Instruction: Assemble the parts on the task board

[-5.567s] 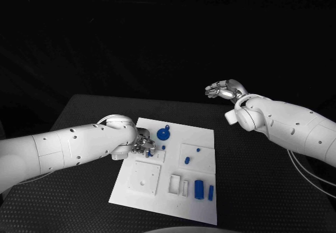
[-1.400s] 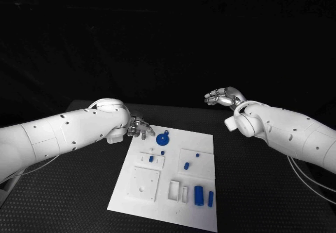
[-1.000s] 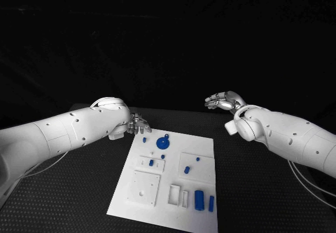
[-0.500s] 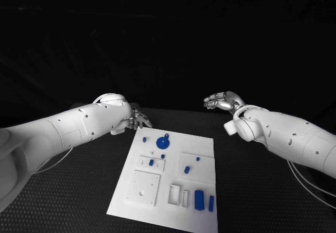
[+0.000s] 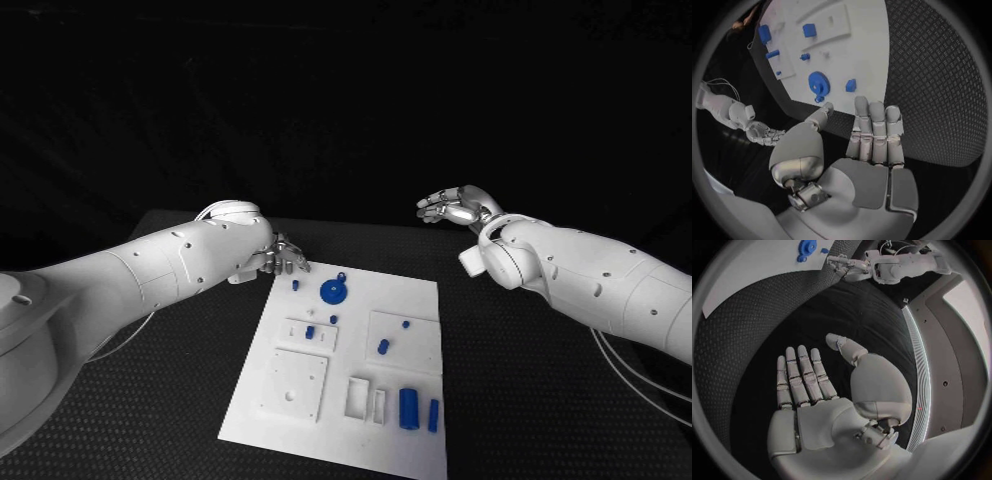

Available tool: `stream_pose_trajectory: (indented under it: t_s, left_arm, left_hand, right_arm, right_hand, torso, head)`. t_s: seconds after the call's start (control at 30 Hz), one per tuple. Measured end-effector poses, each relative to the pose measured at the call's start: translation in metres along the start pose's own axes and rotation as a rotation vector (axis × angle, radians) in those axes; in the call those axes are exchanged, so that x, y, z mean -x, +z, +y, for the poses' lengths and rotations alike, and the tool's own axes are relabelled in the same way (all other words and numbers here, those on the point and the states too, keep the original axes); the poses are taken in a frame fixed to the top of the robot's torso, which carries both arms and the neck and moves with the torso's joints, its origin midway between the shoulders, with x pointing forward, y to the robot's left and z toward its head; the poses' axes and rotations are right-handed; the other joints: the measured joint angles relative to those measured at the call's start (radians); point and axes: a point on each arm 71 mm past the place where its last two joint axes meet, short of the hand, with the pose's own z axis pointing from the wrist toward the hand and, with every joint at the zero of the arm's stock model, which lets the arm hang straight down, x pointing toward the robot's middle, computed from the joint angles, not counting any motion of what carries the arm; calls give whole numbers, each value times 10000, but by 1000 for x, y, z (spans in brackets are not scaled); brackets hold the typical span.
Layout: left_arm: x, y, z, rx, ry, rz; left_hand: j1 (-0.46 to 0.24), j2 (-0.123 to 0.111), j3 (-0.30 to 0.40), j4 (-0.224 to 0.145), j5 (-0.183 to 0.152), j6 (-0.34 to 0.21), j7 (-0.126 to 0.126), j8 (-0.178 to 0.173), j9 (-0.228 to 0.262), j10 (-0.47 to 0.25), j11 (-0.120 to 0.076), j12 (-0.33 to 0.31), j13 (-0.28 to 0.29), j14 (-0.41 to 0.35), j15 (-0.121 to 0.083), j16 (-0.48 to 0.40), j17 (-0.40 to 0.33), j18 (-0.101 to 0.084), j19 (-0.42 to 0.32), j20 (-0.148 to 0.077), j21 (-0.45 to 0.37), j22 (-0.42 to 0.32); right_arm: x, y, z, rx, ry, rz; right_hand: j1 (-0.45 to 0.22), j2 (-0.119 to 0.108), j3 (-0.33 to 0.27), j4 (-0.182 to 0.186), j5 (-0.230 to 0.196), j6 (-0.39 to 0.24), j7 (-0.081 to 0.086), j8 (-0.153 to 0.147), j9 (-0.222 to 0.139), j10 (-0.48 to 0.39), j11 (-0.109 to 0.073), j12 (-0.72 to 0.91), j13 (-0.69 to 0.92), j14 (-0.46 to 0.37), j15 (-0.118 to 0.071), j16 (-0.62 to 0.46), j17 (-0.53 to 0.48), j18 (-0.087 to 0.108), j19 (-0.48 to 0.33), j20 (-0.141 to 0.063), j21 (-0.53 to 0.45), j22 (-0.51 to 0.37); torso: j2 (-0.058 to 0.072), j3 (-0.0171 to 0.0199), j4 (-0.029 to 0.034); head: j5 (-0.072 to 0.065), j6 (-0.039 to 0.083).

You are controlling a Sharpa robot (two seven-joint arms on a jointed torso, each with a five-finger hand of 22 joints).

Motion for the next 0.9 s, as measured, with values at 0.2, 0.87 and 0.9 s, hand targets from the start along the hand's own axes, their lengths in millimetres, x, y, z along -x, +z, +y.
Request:
stream_pose_trajectory:
  t_s: [0.2, 0.87, 0.9]
  left_arm:
    - [-7, 4, 5, 131, -4, 176]
    - [-12, 5, 6, 122, 142, 606]
    - [-12, 5, 5, 120, 155, 641]
  left_hand:
    - [66, 66, -47, -48, 0, 0, -1, 0, -32, 0, 0, 0, -9, 0, 0, 0, -1, 1, -36, 36, 0, 12]
    - [307, 418, -270, -167, 0, 106, -112, 79, -91, 1, 1, 0, -8, -33, 34, 19, -21, 1, -72, -1, 0, 66]
    - [325, 454, -273, -170, 0, 110, -108, 87, -101, 2, 1, 0, -8, -33, 34, 46, -21, 1, -72, -1, 0, 67]
  right_arm:
    - [1, 0, 0, -5, -2, -9]
    - [0, 0, 0, -2, 3, 0]
    - [0, 0, 0, -2, 3, 0]
  right_hand:
    - [0, 0, -28, -28, 0, 0, 0, 0, 0, 0, 0, 0, 0, 0, 0, 0, 0, 0, 0, 0, 0, 4]
    - [0, 0, -27, -28, 0, 1, -1, 0, 1, 0, 0, 0, 0, 1, 0, 0, -8, 0, 0, 0, -9, 19]
    - [0, 0, -28, -28, 0, 1, -1, 0, 1, 0, 0, 0, 0, 0, 0, 0, -7, 0, 0, 0, -38, 19]
  torso:
    - [9, -6, -7]
    - [-1, 1, 4]
    - [-1, 1, 4]
  head:
    - [-11, -10]
    - [-20, -54]
    - [-20, -64]
